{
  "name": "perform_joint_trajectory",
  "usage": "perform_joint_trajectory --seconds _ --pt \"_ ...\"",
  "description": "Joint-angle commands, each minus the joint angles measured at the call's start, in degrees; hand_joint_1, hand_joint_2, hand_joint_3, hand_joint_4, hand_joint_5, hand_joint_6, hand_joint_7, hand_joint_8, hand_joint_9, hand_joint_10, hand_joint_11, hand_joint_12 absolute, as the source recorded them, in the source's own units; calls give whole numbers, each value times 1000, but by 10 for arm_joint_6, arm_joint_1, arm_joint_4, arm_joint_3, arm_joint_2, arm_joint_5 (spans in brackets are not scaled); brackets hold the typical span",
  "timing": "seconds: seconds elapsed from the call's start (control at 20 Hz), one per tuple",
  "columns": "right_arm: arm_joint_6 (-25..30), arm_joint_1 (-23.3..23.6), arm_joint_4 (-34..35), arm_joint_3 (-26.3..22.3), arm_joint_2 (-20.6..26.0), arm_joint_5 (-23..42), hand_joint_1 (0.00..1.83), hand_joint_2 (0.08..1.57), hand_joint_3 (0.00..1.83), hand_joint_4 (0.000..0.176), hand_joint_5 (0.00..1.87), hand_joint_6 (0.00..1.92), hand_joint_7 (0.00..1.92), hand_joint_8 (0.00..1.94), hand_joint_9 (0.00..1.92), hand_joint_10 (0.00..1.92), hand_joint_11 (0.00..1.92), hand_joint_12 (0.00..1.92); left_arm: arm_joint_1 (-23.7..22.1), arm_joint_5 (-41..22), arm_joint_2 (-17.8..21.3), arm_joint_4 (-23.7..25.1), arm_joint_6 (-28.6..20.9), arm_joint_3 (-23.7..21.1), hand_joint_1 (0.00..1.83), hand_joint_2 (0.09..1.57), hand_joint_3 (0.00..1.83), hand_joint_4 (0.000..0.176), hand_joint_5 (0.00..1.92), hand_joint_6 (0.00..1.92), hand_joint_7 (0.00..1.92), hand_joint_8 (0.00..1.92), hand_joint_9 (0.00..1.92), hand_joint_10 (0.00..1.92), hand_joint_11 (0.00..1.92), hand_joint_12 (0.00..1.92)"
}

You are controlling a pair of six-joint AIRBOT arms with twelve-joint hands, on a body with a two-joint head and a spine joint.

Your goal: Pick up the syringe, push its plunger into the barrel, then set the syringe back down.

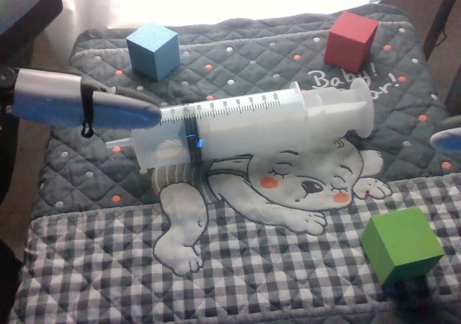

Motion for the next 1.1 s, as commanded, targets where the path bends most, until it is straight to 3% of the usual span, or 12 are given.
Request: perform_joint_trajectory --seconds 0.0,0.1,0.2,0.3,0.35,0.4,0.45,0.55,0.65,0.9,1.0,1.05 --pt "3 6 15 4 1 71 557 642 15 74 59 8 93 11 83 20 44 216 -11 -54 -6 -8 -4 4 574 775 1 21 155 0 308 1 403 7 155 805" --pt "3 6 15 8 -5 71 658 636 5 90 50 2 88 4 63 5 3 165 -22 -32 -20 -6 -23 20 567 751 0 6 160 0 328 6 421 9 170 735" --pt "3 6 15 8 -6 71 627 668 16 68 50 1 111 10 72 7 20 160 -31 -17 -30 3 -42 32 563 742 0 7 160 0 346 12 432 11 176 734" --pt "4 6 16 8 -6 71 625 657 6 64 55 4 116 9 88 11 41 167 -40 0 -36 19 -62 41 565 738 0 33 146 0 341 7 427 7 161 730" --pt "4 6 17 8 -6 71 637 645 0 79 52 2 107 3 79 6 33 162 -45 11 -40 33 -79 48 562 733 0 37 148 1 346 7 433 8 166 735" --pt "4 6 17 7 -6 71 609 633 0 69 40 0 102 1 73 2 34 162 -51 23 -45 52 -105 58 565 723 0 58 136 0 333 1 420 2 153 727" --pt "4 6 17 7 -7 71 604 630 0 61 39 1 100 0 78 4 36 162 -56 36 -49 70 -132 68 559 707 0 64 118 0 314 0 401 0 144 679" --pt "4 6 17 7 -7 71 587 622 0 42 49 4 112 4 85 6 47 167 -64 64 -53 104 -174 83 626 711 5 34 89 0 274 0 342 0 115 652" --pt "4 6 17 7 -7 71 595 628 0 54 38 0 95 0 76 1 40 164 -76 99 -55 144 -204 93 651 711 3 1 78 0 276 2 330 1 106 642" --pt "4 6 19 7 -8 71 628 606 0 57 38 0 87 3 69 0 35 155 -119 193 -84 260 -278 123 664 701 1 0 72 0 257 0 366 1 226 444" --pt "4 6 20 7 -8 71 630 609 0 62 42 2 90 4 73 2 35 152 -141 226 -102 322 -326 140 675 714 6 0 18 0 231 0 281 0 166 392" --pt "4 6 20 7 -8 71 624 616 0 54 35 0 87 2 74 2 34 151 -150 239 -108 352 -348 145 680 727 11 0 14 1 230 0 270 0 158 387"
